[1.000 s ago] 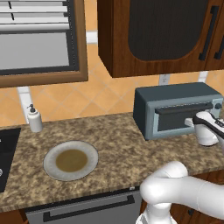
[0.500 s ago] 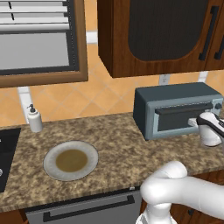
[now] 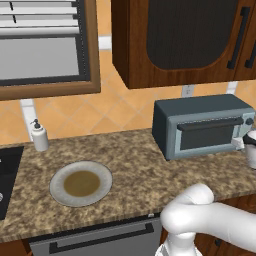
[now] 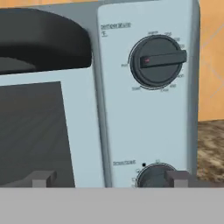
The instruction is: Pick up the kebab skewer and baguette bread, and place them inside the toaster oven. Close the toaster oven door and start by setting the timer.
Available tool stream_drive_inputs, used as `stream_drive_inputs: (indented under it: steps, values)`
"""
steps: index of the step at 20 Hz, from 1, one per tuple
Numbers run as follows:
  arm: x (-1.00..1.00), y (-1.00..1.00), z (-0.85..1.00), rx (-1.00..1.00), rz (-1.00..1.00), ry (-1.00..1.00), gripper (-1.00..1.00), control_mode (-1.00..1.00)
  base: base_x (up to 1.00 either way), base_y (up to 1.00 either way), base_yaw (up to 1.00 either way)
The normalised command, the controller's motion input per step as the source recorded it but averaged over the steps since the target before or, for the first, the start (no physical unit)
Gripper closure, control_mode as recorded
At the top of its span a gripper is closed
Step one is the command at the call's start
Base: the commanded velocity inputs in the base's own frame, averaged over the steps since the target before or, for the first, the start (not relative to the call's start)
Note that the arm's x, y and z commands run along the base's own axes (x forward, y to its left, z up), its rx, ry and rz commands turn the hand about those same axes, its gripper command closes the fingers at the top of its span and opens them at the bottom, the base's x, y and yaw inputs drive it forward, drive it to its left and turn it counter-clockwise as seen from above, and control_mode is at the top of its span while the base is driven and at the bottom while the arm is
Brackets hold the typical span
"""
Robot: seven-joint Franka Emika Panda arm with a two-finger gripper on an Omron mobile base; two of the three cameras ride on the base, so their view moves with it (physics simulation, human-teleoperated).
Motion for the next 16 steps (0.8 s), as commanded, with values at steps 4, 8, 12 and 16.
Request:
stream_drive_inputs:
  steps: [4, 8, 12, 16]
  values:
    - [-0.21, -0.73, 0.00, 0.00, 0.00, -0.02, -1.00, -1.00, 0.00, 0.00, 0.00]
    - [0.00, -0.10, 0.00, 0.00, 0.02, -0.01, -1.00, -1.00, 0.00, 0.00, 0.00]
    - [0.00, 0.00, 0.00, 0.00, 0.03, 0.00, -1.00, -1.00, 0.00, 0.00, 0.00]
    - [0.00, 0.16, -0.12, 0.00, 0.00, 0.00, -1.00, -1.00, 0.00, 0.00, 0.00]
